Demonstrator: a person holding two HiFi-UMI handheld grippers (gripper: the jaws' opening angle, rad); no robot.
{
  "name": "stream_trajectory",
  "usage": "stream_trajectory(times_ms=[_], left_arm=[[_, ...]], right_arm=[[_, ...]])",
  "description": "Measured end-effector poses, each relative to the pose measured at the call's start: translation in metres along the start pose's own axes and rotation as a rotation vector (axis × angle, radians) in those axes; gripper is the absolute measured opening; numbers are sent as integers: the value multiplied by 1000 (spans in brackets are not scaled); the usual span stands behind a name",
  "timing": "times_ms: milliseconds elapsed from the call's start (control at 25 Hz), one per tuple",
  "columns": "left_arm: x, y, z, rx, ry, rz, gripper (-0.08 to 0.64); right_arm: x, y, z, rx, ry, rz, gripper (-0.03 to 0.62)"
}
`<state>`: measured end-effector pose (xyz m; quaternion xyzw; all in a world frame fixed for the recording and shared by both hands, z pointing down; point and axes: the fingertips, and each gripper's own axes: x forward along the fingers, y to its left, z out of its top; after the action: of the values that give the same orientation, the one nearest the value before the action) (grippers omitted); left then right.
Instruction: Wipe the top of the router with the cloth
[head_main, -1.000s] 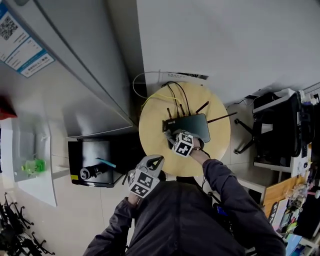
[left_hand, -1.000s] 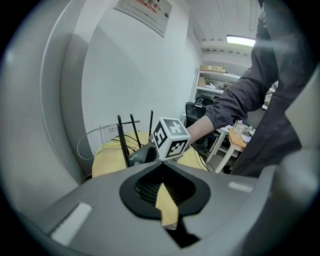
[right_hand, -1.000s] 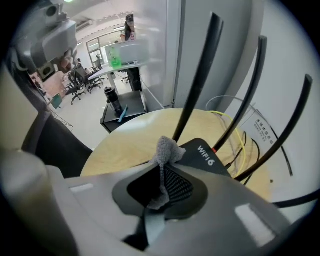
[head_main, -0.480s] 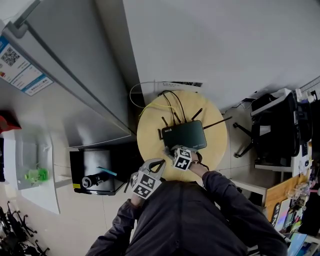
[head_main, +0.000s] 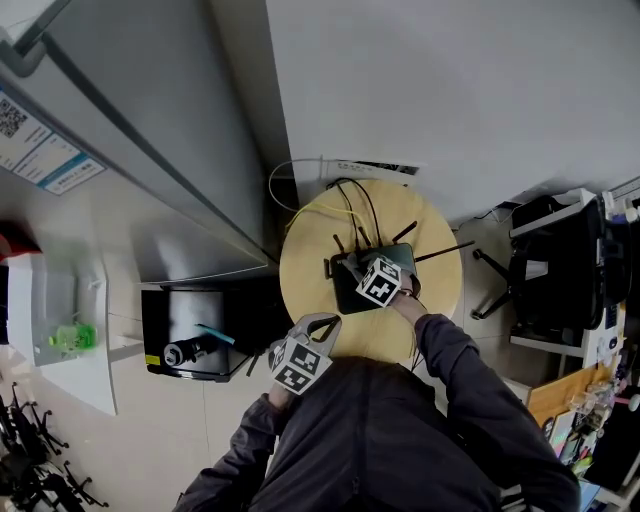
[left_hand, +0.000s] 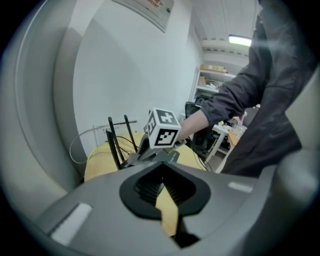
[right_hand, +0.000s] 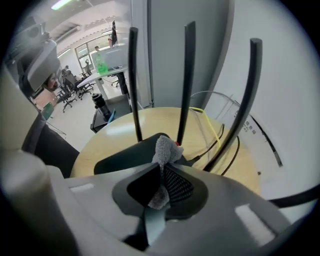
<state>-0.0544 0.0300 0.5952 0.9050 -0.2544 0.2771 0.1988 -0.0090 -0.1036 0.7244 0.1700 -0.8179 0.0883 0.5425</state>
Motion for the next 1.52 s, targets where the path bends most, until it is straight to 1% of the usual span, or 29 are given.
stream_trajectory(times_ms=[200,320,520,720,960,1120,1240,1360,1440,1520], left_arm=[[-1,3,-4,-14,14,26,2],[-2,5,-6,-28,19,46,2],[-3,8,-7,-41,26,65,2],[1,8,-6,-37,32,71,2],[8,4,-4,-24,39,58,2],[14,0,-2,-11,43,41,2],[18,-4,0,-1,44,25,2],[22,-6,3,8,47,16,2],[24,-7,6,13,46,14,2],[26,-9,7,15,49,11,2]], right_arm=[[9,-26,5,-70,38,-9,26],[13,-29,4,-107,55,-3,26],[14,-25,1,-122,54,-7,26],[8,-3,-5,-141,54,12,26],[0,40,-30,-164,58,43,26],[-8,65,-43,-158,45,58,26],[-10,75,-54,-140,44,65,26],[-10,78,-55,-127,44,77,26],[-11,77,-52,-115,45,104,26],[-15,67,-46,-72,25,121,26]])
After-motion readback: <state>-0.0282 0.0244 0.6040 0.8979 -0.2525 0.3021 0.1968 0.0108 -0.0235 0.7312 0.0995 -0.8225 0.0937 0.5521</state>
